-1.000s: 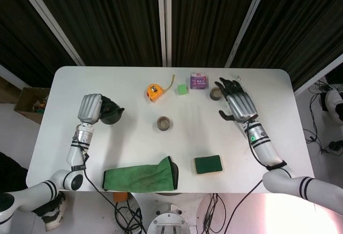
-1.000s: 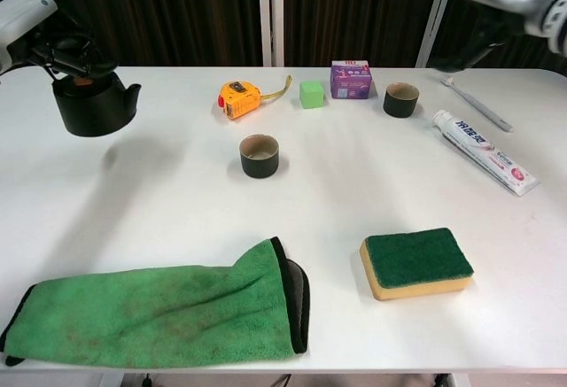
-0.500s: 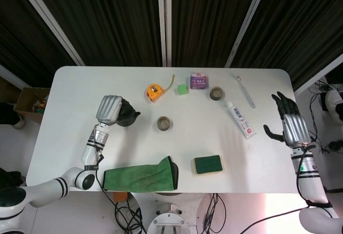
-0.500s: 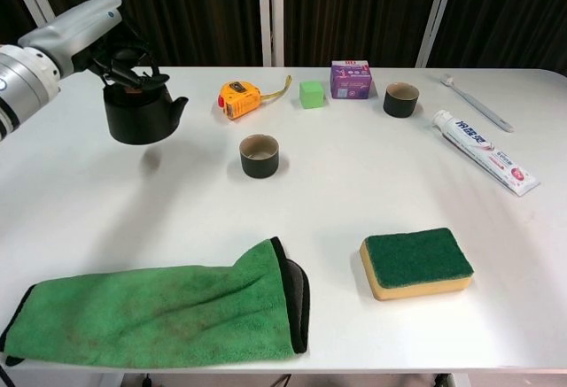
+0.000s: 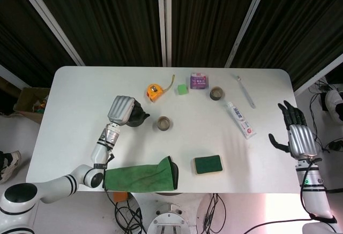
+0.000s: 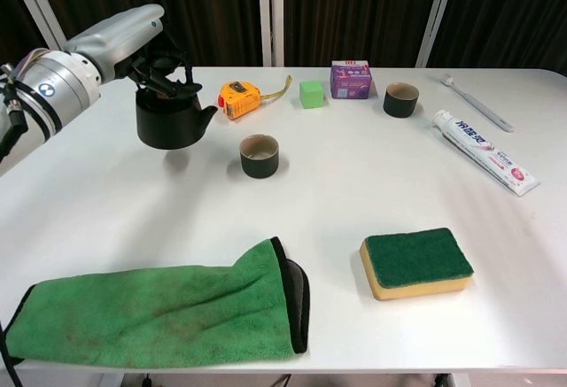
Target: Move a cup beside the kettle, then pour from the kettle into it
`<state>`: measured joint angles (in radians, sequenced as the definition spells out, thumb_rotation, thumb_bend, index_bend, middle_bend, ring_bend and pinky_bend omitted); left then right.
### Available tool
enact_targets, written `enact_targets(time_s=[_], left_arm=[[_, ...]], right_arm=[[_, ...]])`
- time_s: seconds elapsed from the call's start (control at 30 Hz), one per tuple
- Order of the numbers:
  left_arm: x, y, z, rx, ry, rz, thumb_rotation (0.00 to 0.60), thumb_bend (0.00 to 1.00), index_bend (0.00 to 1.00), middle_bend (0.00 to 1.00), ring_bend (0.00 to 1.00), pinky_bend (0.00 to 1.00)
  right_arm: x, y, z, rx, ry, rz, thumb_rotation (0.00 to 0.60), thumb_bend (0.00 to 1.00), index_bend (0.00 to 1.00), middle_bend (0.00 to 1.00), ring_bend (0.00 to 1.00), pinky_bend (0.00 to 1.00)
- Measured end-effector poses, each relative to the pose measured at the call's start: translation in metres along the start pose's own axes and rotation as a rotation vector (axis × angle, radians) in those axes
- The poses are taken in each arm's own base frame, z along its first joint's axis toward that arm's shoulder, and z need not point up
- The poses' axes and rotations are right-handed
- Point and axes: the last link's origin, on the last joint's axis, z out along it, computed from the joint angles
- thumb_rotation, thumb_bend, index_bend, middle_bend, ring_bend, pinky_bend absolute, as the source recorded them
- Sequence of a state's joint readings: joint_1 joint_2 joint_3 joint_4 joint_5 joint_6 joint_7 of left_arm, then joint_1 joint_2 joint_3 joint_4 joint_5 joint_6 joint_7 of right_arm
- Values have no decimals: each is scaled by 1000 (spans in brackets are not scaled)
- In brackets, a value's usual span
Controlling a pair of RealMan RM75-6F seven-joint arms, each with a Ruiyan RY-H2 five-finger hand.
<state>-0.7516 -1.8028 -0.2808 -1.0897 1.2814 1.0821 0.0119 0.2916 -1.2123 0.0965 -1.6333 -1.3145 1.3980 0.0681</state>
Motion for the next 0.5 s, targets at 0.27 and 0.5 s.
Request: enact_targets(time_s=[0.27,0.5], left_arm=[[-2,5,1,-9,0,1,600,358,1000,1000,1000,711],[-8,18,5,-29,-1,20,600,360,1000,1000,1000,711]], right_arm=[[-3,7,2,-23,-14,10,600,272,0,0,0,0],[-6,14,5,-45,-16,-5,600,274,0,0,0,0]])
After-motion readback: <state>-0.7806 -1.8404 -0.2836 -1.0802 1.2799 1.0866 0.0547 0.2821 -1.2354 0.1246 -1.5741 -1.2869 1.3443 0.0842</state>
